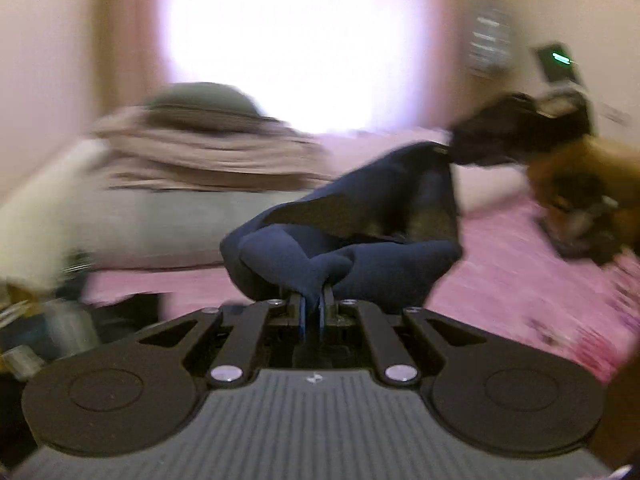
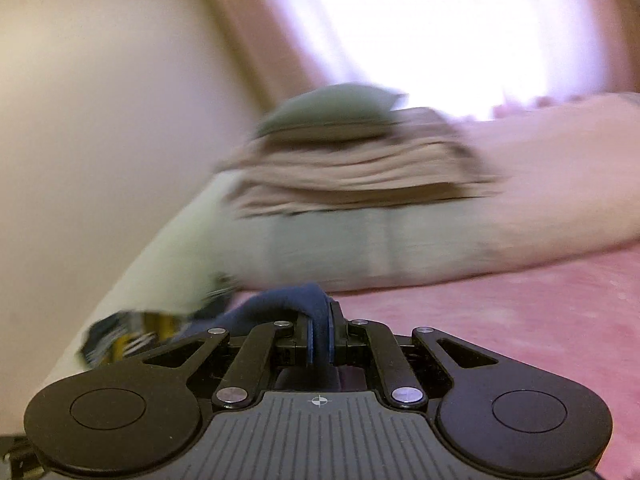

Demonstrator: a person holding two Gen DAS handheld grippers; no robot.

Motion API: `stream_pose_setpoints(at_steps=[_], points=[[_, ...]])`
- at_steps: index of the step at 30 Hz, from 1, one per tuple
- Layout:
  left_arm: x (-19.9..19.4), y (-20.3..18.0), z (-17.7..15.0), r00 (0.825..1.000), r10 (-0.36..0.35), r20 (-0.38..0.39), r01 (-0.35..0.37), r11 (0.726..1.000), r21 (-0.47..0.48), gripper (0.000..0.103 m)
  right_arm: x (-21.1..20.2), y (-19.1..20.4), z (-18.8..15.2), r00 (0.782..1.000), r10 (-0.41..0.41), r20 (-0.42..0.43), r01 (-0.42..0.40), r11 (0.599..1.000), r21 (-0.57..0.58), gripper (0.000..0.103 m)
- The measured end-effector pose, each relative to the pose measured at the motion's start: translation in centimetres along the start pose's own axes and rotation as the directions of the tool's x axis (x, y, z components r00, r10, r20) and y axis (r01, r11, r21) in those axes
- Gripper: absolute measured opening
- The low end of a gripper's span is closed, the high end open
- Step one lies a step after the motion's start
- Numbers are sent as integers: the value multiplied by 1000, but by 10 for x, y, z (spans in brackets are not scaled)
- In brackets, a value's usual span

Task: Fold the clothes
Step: 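Lift the navy garment off the heap and carry it onto the open bedspread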

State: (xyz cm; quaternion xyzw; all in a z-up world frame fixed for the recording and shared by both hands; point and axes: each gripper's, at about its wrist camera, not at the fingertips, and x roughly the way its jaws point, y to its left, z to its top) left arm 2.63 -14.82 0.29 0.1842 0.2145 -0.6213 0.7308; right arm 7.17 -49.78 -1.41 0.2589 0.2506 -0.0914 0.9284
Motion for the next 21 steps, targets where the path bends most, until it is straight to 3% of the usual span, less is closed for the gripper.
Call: stream_pose_setpoints(at_steps=[3,6,11,14,17,21], points=[[28,-52,-3,980,-195,-34,197,975,106,3,-42,-49,-7,990,-141,23,139,988,65,5],[49,-102,-8,929,-363,-72,370,910,187,3,-84,-88,-18,961,-275,37,269,955,122,5],[63,-148,-15,843,-530,-89,535,813,231,3,-150,-121,-36,910,-411,47,396,899,187,5],[68,-161,-13,805,-584,-107,590,770,243,3,-171,-134,-46,917,-398,32,382,898,217,5],[73,-155,-1,797,-595,-101,601,768,221,3,-175,-138,-42,949,-315,21,303,927,222,5],[71,-157,27,809,-585,-54,579,779,241,3,-167,-150,-15,984,-167,56,148,956,254,5]])
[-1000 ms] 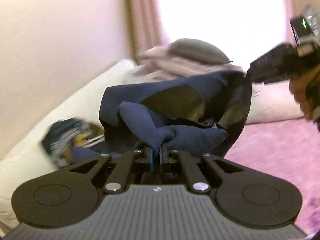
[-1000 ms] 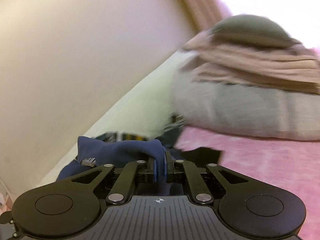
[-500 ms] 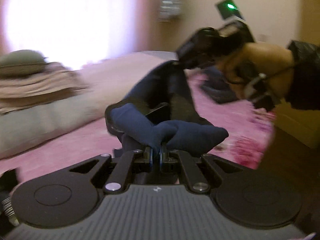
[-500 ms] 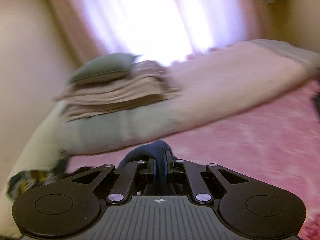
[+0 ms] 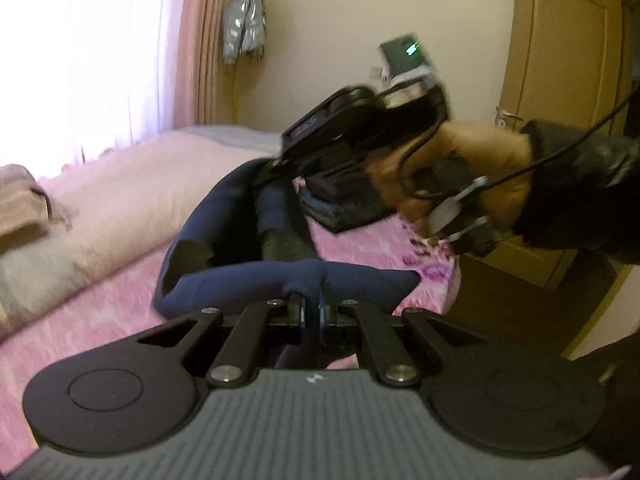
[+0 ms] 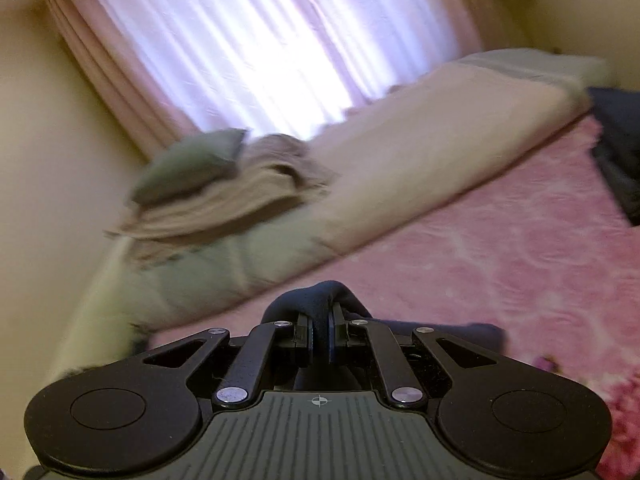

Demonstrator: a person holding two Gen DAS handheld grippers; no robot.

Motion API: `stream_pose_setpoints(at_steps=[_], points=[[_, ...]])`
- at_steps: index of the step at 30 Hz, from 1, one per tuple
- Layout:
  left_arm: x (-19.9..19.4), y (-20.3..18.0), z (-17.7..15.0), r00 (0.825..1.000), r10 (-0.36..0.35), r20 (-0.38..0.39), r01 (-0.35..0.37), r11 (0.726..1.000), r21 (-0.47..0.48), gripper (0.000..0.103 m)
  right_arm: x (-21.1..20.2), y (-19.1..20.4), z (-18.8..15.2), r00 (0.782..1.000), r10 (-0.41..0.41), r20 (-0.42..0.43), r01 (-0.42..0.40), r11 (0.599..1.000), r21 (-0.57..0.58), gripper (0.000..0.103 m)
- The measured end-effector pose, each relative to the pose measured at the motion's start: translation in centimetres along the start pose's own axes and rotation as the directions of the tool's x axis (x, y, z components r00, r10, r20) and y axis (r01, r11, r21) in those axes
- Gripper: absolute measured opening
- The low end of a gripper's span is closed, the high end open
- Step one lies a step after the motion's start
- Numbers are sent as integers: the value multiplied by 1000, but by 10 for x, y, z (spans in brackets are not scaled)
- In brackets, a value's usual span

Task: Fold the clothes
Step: 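Lift the navy garment off the heap and carry it onto the open bedspread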

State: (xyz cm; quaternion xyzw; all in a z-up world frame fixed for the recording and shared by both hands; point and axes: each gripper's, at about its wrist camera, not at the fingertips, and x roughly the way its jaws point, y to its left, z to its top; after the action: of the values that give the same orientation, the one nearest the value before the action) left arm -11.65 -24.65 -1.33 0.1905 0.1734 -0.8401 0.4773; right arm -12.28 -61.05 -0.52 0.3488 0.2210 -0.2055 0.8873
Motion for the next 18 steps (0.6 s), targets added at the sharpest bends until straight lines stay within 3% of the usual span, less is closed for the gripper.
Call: stream_pose_setpoints(at_steps=[5,7,9,10,11,13,18], points=[[75,-33,50,999,12,33,-12,1000,18,3,12,-47,61,999,49,8,-49,998,-43,6],[121,-45,67,1000,-9,28,10,1000,-14,4,17,-84,85,1000,18,-20,-19,998,-60,6],[178,-55,78,998,-57,-32,55,997,-62,9,25,-126,106,997,-28,-74,21,996,-86,9],[204,-61,79,995,-71,-72,65,995,-73,16,28,-148,112,993,-71,-96,61,992,-113,45],[230,-66,80,990,-84,-112,75,994,-85,28,26,-169,116,988,-131,-86,118,984,-133,91],[266,-73,72,982,-79,-173,70,996,-57,39,16,-208,125,976,-207,-73,193,969,-157,97],[322,-58,40,943,-38,-330,14,997,-75,40,-21,-295,126,951,-276,-139,269,961,-71,97]])
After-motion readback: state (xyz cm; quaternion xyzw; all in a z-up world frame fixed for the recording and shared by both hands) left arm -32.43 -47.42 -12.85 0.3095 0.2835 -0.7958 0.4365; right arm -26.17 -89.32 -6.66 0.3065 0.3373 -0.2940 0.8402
